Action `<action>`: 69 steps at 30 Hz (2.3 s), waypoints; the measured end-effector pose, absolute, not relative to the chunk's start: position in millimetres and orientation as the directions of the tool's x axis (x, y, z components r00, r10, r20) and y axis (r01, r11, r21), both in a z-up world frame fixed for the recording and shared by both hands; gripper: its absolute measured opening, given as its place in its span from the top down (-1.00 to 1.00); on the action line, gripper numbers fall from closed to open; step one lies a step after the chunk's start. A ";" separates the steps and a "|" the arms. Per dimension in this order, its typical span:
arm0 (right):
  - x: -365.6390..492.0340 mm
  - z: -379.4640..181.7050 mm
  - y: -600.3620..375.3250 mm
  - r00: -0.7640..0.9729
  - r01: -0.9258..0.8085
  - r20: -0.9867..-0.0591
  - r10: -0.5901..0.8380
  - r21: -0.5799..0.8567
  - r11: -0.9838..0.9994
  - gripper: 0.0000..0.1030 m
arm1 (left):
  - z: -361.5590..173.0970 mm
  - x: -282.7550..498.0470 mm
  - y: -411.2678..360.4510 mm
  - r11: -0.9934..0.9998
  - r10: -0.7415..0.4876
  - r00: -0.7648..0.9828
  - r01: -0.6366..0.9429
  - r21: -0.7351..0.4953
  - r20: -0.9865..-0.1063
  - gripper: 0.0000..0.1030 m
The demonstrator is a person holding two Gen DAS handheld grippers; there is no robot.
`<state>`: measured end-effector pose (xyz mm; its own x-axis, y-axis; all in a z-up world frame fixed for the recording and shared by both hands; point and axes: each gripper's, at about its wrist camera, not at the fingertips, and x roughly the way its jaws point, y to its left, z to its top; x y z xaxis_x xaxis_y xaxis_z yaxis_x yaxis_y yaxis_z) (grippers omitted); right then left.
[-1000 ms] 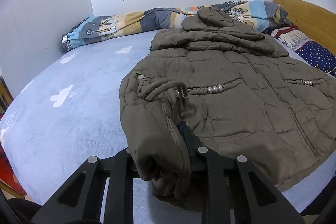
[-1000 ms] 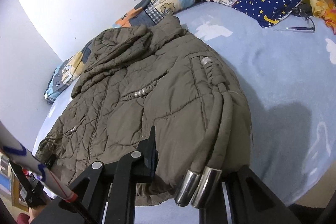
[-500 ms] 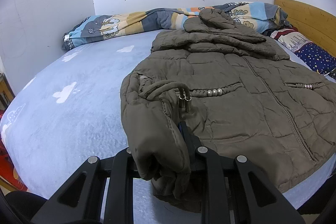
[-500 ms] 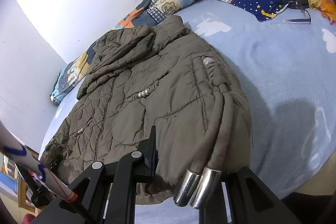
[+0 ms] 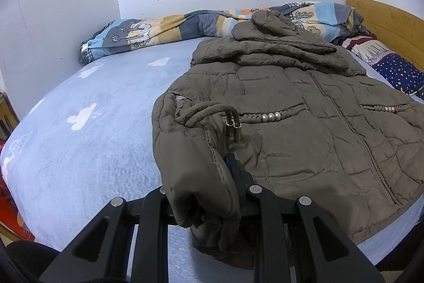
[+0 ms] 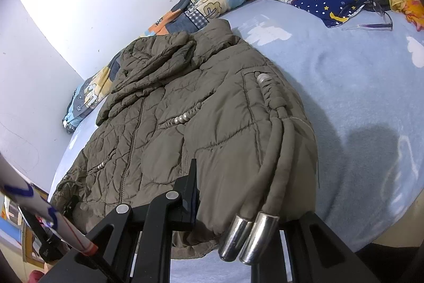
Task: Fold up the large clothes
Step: 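Carry the held hem up over the hood with both tools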
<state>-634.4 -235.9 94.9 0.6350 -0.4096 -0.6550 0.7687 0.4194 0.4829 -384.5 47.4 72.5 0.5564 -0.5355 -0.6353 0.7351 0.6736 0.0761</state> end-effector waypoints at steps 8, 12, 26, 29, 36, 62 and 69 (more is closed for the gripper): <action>-639.2 98.0 -230.4 0.642 0.764 -0.644 -0.416 0.488 0.423 0.66 | 75.7 -387.9 49.9 0.676 -0.544 0.564 0.733 0.074 -0.622 0.59; -640.1 99.6 -230.3 0.643 0.763 -0.643 -0.416 0.488 0.424 0.66 | 77.3 -387.1 51.3 0.677 -0.548 0.564 0.733 0.069 -0.618 0.59; -644.0 112.0 -237.5 0.679 0.733 -0.608 -0.412 0.527 0.430 0.66 | 97.6 -381.0 49.5 0.678 -0.572 0.559 0.734 0.037 -0.600 0.59; -644.7 121.2 -240.7 0.697 0.716 -0.586 -0.413 0.544 0.436 0.66 | 108.0 -377.7 47.1 0.676 -0.583 0.557 0.736 0.027 -0.592 0.59; -636.3 156.7 -250.7 0.720 0.693 -0.545 -0.430 0.528 0.490 0.67 | 136.6 -364.1 38.4 0.668 -0.608 0.546 0.744 0.000 -0.577 0.58; -457.3 272.4 -500.2 0.725 0.689 -0.512 -0.460 0.534 0.490 0.68 | 279.6 -158.0 -179.8 0.691 -0.649 0.532 0.712 -0.128 -0.543 0.03; -396.0 233.3 -571.6 0.629 0.777 -0.603 -0.490 0.482 0.404 0.68 | 292.3 -103.3 -174.3 0.732 -0.627 0.592 0.671 -0.121 -0.506 0.03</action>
<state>-396.0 -571.6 233.3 0.6290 -0.4903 -0.6033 0.7774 0.4044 0.4817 -103.3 -174.3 292.3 0.5923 -0.6271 -0.5059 0.6709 0.7315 -0.1213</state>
